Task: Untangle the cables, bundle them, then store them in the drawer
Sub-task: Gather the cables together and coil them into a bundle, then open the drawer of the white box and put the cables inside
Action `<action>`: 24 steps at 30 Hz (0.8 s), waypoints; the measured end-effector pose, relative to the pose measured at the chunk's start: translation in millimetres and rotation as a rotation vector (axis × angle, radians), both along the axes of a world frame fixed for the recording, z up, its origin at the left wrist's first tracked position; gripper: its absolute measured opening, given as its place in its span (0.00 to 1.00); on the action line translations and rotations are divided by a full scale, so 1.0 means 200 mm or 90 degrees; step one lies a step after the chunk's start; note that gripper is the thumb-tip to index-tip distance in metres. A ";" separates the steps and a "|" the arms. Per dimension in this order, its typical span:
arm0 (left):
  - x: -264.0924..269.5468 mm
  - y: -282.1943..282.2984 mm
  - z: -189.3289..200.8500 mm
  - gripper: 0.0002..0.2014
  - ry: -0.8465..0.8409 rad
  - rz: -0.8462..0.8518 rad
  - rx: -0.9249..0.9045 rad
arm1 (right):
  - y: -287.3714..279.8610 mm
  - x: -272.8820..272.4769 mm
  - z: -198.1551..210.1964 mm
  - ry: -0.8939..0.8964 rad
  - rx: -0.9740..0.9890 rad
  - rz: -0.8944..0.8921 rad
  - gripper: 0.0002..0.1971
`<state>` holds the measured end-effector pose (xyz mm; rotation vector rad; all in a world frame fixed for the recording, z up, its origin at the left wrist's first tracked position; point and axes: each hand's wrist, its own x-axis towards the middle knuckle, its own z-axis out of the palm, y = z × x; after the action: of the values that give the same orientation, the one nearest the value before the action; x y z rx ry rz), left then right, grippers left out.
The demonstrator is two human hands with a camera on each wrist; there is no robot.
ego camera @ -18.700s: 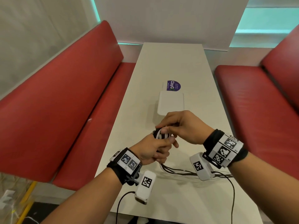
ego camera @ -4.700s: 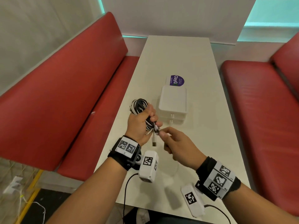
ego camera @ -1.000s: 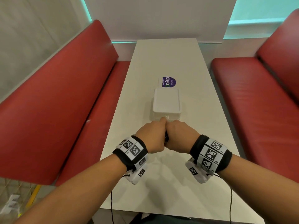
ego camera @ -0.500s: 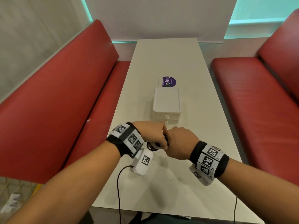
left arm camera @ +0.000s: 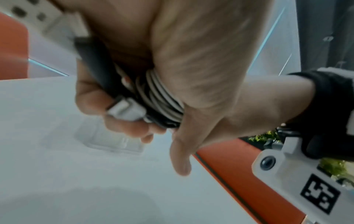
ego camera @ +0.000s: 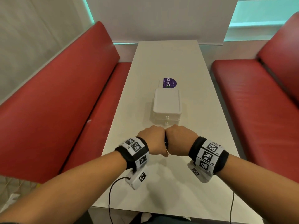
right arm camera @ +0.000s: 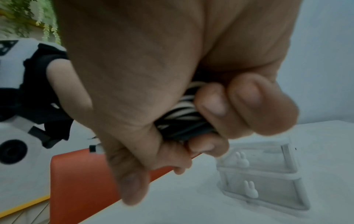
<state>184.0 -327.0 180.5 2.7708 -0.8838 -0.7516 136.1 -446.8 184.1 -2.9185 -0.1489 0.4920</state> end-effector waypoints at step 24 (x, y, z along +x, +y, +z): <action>0.60 -0.16 -0.15 0.17 -0.312 -0.065 0.040 | -0.28 0.34 -0.51 0.108 0.692 -0.695 0.13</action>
<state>304.2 -359.3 150.1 3.0392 -1.0995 -0.1005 204.1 -501.8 81.4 -1.5324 0.8556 0.2862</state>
